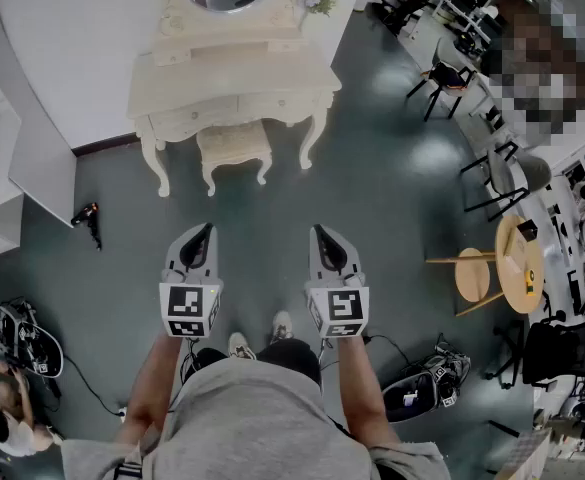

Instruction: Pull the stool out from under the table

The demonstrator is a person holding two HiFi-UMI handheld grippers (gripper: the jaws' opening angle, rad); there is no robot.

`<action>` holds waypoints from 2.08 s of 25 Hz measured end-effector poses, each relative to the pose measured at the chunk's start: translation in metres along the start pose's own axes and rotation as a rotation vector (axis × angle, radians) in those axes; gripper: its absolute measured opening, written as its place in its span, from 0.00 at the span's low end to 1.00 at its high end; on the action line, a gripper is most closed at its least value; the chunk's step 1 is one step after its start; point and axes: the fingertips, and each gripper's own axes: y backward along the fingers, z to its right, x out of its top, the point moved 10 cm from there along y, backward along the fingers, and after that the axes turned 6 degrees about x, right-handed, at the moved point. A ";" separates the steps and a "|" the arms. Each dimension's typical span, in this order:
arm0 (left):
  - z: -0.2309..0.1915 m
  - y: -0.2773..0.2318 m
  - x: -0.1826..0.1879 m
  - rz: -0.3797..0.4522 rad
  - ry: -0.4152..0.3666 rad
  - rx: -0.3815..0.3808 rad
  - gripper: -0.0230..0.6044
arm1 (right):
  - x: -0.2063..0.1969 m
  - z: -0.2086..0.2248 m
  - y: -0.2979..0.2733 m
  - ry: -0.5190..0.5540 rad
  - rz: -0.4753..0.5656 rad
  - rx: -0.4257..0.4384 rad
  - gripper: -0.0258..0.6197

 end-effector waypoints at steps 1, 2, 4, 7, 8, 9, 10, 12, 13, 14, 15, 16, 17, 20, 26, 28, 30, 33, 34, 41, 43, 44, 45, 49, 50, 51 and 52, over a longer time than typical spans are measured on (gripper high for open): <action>-0.001 0.000 -0.001 0.001 0.000 0.000 0.04 | 0.000 -0.001 0.000 0.000 0.003 -0.001 0.06; -0.001 -0.001 -0.001 0.002 0.001 -0.001 0.04 | -0.001 -0.001 -0.001 0.000 0.006 -0.001 0.06; -0.002 -0.001 -0.001 0.004 0.000 -0.001 0.04 | -0.001 -0.002 -0.001 -0.003 0.009 -0.001 0.06; -0.005 -0.002 0.000 0.005 -0.001 -0.002 0.04 | 0.001 -0.004 -0.003 -0.005 0.005 -0.004 0.06; -0.006 -0.002 0.000 0.004 0.000 -0.003 0.04 | 0.002 -0.004 -0.004 -0.004 0.003 -0.005 0.06; -0.007 -0.003 0.000 0.004 0.001 -0.004 0.04 | 0.002 -0.005 -0.005 -0.003 0.002 -0.006 0.06; -0.008 -0.003 0.000 0.006 0.001 -0.005 0.04 | 0.002 -0.005 -0.006 -0.004 0.003 -0.006 0.06; -0.008 -0.002 0.000 0.011 0.000 -0.007 0.04 | 0.002 -0.005 -0.005 -0.006 0.004 -0.009 0.06; -0.009 -0.002 0.000 0.014 0.000 -0.008 0.04 | 0.001 -0.006 -0.005 -0.007 0.004 -0.010 0.06; -0.009 -0.001 -0.001 0.015 0.000 -0.008 0.04 | 0.001 -0.006 -0.004 -0.008 0.004 -0.012 0.06; -0.010 -0.001 -0.001 0.014 0.000 -0.008 0.04 | 0.000 -0.007 -0.004 -0.009 0.004 -0.012 0.06; -0.011 -0.003 -0.002 0.013 0.000 -0.007 0.04 | 0.000 -0.007 -0.005 -0.009 0.004 -0.013 0.06; -0.012 -0.005 -0.002 0.011 0.001 -0.005 0.04 | -0.001 -0.007 -0.007 -0.009 0.003 -0.012 0.06; -0.016 -0.011 -0.003 0.012 0.001 0.000 0.04 | -0.004 -0.003 -0.014 -0.011 0.001 -0.009 0.06; -0.024 -0.042 -0.005 0.002 0.010 0.022 0.04 | -0.013 0.014 -0.042 -0.031 -0.003 -0.003 0.06; -0.024 -0.060 -0.004 -0.006 0.007 0.026 0.04 | -0.017 0.026 -0.059 -0.038 -0.013 0.009 0.06; -0.023 -0.083 -0.003 -0.015 0.005 0.035 0.04 | -0.021 0.042 -0.080 -0.048 -0.021 0.028 0.06; -0.025 -0.127 -0.003 -0.032 0.013 0.056 0.04 | -0.025 0.072 -0.122 -0.050 -0.026 0.059 0.06; -0.026 -0.143 -0.002 -0.037 0.016 0.065 0.04 | -0.026 0.082 -0.138 -0.048 -0.026 0.069 0.06; -0.042 -0.259 0.006 -0.080 0.024 0.133 0.04 | -0.033 0.157 -0.262 -0.066 -0.058 0.152 0.06; -0.047 -0.288 0.006 -0.096 0.040 0.154 0.04 | -0.034 0.176 -0.295 -0.064 -0.071 0.184 0.06; -0.050 -0.302 0.005 -0.106 0.047 0.171 0.04 | -0.036 0.184 -0.311 -0.063 -0.078 0.200 0.06; -0.053 -0.316 0.005 -0.118 0.056 0.186 0.04 | -0.039 0.192 -0.326 -0.063 -0.086 0.215 0.06; -0.062 -0.363 -0.002 -0.151 0.080 0.221 0.04 | -0.055 0.217 -0.375 -0.081 -0.122 0.263 0.06; -0.063 -0.374 -0.003 -0.157 0.081 0.228 0.04 | -0.060 0.223 -0.386 -0.089 -0.130 0.272 0.06; -0.065 -0.383 -0.005 -0.165 0.084 0.234 0.04 | -0.064 0.228 -0.396 -0.095 -0.136 0.281 0.06; -0.066 -0.392 -0.006 -0.174 0.088 0.239 0.04 | -0.068 0.233 -0.407 -0.100 -0.141 0.290 0.06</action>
